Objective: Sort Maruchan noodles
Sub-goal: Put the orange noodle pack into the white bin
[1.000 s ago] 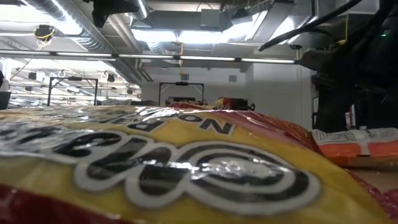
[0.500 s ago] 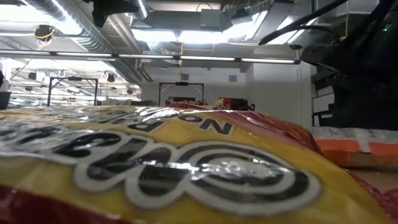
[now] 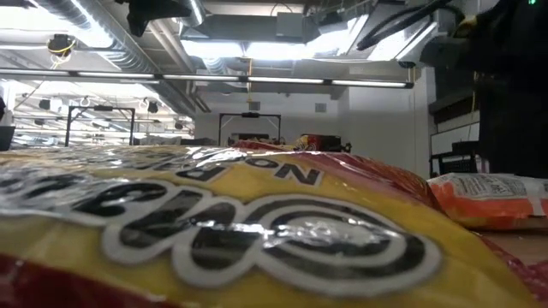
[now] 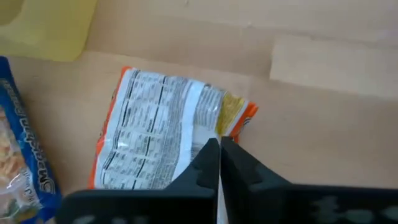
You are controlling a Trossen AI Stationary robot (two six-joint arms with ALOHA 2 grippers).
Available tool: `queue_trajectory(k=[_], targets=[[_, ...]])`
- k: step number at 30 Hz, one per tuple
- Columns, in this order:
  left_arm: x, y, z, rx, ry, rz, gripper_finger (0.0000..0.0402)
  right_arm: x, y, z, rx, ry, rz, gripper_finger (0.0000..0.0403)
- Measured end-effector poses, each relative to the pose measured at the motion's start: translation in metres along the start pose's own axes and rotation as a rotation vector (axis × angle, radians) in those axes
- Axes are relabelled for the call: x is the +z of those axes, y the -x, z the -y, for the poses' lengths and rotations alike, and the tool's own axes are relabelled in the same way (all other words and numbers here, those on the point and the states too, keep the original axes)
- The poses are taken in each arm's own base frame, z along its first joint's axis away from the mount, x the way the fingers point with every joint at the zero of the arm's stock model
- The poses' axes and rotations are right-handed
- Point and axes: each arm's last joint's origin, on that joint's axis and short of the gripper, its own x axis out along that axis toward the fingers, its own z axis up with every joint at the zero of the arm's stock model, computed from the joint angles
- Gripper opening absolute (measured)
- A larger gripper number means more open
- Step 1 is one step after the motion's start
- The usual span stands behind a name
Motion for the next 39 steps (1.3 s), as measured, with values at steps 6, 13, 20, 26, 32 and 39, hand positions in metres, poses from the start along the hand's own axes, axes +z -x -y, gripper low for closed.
queue_trajectory(k=[6, 13, 20, 26, 32, 39], targets=[[0.0, 0.0, 0.0, 0.0, -0.004, 0.0, 0.0145, 0.013, 0.015, -0.002, -0.043, 0.04, 0.078, 0.0], [-0.001, 0.0, 0.0, -0.006, -0.009, -0.015, 0.0147, 0.011, 0.015, -0.001, -0.073, 0.046, 0.019, 0.0068], [-0.002, 0.0, 0.0, -0.016, -0.009, -0.02, 0.0149, 0.001, -0.001, -0.003, 0.008, -0.009, -0.033, 0.0231], [-0.002, 0.0, 0.0, -0.021, -0.007, -0.022, 0.0149, -0.006, -0.013, -0.002, 0.059, -0.017, -0.069, 0.0321], [-0.002, 0.0, 0.0, -0.021, -0.007, -0.022, 0.0149, -0.014, -0.026, -0.001, 0.111, -0.046, -0.137, 0.0299], [-0.002, 0.0, 0.0, -0.021, -0.006, -0.022, 0.0149, -0.014, -0.03, 0.002, 0.107, -0.054, -0.145, 0.0171]])
